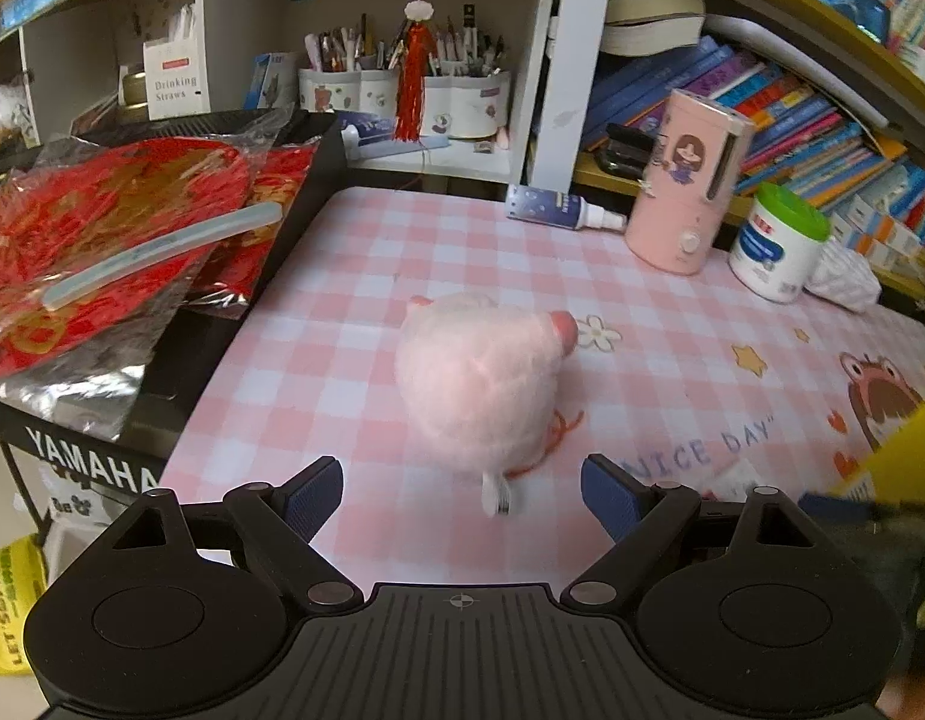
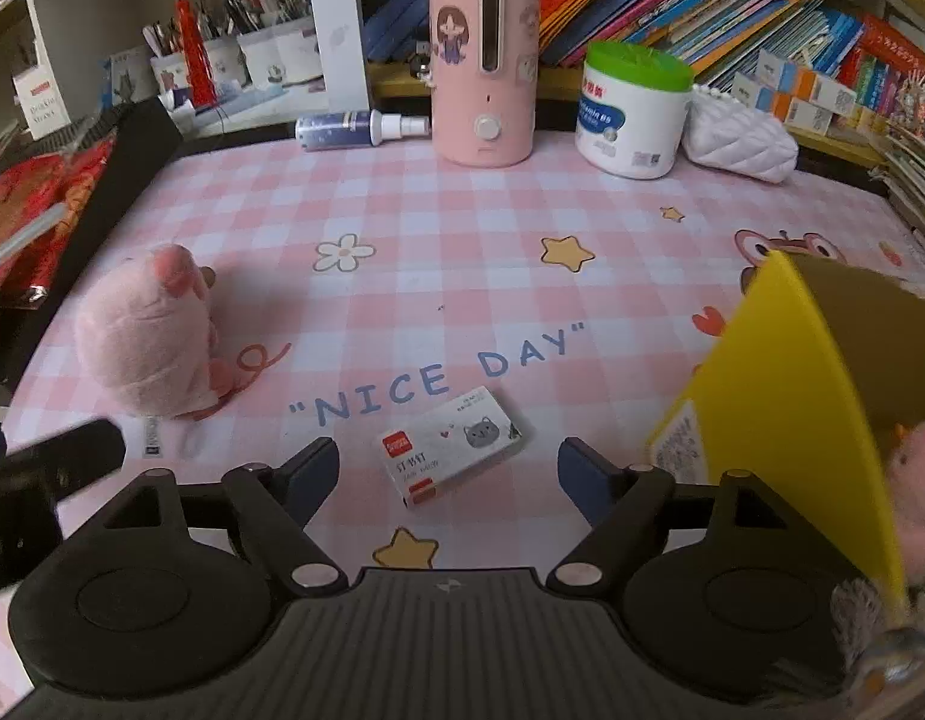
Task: Organize objects
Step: 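Move both open tools toward the pink plush pig and the stapler box, then grasp the pink plush pig with the left tool while the right tool grasps the stapler box, then lift and carry the pink pig and stapler box toward the yellow box with both tools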
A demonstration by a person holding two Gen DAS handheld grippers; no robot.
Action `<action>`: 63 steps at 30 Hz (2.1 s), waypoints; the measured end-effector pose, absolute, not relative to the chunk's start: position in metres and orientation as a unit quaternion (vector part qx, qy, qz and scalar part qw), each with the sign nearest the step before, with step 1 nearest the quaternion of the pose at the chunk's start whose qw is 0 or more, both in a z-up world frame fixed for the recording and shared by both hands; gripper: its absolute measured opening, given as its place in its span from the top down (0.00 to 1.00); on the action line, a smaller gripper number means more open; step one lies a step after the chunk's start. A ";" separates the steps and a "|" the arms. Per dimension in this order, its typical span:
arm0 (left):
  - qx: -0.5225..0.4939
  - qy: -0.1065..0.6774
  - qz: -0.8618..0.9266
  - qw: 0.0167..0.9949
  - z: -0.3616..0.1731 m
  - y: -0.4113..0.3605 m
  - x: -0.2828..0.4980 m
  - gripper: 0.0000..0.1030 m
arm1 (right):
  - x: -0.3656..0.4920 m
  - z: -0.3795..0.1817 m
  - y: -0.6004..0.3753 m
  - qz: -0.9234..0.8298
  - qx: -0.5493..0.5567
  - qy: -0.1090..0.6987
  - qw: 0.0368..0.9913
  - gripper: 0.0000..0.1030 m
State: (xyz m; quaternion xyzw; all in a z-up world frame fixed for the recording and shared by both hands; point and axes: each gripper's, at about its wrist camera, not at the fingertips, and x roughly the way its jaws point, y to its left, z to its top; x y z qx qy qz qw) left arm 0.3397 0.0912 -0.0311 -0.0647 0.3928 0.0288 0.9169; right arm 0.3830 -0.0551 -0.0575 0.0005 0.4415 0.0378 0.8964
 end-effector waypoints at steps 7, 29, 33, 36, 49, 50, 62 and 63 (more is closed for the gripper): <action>-0.057 0.394 0.041 0.916 -0.047 0.085 0.372 0.11 | 0.395 -0.073 -0.058 0.038 0.016 0.454 0.890 0.22; -0.057 0.384 0.035 0.921 -0.055 0.087 0.383 0.39 | 0.388 -0.069 -0.058 0.051 0.002 0.432 0.901 0.43; -0.071 0.376 0.026 0.924 -0.045 0.093 0.366 0.39 | 0.378 -0.060 -0.053 0.061 0.001 0.421 0.905 0.43; -0.079 0.369 0.021 0.926 -0.037 0.097 0.350 0.39 | 0.370 -0.055 -0.051 0.067 0.002 0.417 0.907 0.43; -0.096 0.354 -0.001 0.930 -0.010 0.107 0.262 0.39 | 0.305 -0.032 -0.050 0.098 -0.010 0.401 0.911 0.43; -0.096 0.354 -0.004 0.930 -0.009 0.108 0.253 0.39 | 0.299 -0.030 -0.050 0.103 -0.014 0.399 0.911 0.43; -0.101 0.358 -0.018 0.928 -0.003 0.120 0.170 0.39 | 0.228 -0.009 -0.065 0.117 -0.022 0.393 0.912 0.43; -0.102 0.358 -0.019 0.928 -0.003 0.120 0.165 0.39 | 0.221 -0.008 -0.065 0.116 -0.023 0.391 0.913 0.43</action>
